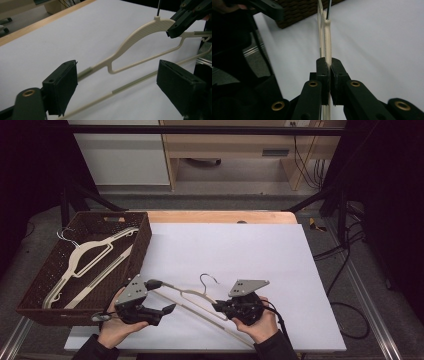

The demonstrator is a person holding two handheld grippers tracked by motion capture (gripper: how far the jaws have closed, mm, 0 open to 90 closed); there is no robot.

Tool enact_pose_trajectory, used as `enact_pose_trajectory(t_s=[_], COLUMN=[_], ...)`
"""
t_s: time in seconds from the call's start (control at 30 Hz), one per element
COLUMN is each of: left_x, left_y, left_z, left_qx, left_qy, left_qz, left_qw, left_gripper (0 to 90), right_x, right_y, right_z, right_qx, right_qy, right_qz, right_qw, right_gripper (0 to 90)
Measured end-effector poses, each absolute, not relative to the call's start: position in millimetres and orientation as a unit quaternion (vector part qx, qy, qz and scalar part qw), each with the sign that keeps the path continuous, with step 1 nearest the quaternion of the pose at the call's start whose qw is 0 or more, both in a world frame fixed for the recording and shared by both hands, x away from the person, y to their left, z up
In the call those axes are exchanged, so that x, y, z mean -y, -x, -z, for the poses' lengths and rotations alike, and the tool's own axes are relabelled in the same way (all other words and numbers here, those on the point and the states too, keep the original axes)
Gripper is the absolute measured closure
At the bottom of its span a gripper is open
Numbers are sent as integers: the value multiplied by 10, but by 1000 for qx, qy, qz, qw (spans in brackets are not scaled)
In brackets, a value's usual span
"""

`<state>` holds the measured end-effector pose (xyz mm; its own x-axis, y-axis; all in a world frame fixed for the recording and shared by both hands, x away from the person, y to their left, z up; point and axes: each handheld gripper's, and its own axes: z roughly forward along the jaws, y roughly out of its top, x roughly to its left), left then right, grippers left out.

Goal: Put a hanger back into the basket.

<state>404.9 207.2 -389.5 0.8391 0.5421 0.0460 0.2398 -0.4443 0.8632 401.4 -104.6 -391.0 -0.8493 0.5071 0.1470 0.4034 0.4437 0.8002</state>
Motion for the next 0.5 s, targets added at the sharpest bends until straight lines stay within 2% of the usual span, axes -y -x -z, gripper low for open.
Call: enact_pose_trajectory(t_s=[0.1,0.37,0.5], left_x=[-2004,-1831,-1777], left_y=[-4054,-4036,-4051], left_z=[3934,3954,3896], left_qx=[-224,-186,-175], left_qy=[-847,-865,-866], left_qz=[-151,-142,-142], left_qw=[459,443,446], left_gripper=[241,416,556], right_x=[934,827,861], right_y=[-3977,-3893,-3918], right_z=[3891,3828,3837], right_qx=[-852,-860,-860], right_qy=[-246,-218,-217], right_qz=[-461,-460,-462], right_qw=[39,34,27], right_gripper=[870,870,870])
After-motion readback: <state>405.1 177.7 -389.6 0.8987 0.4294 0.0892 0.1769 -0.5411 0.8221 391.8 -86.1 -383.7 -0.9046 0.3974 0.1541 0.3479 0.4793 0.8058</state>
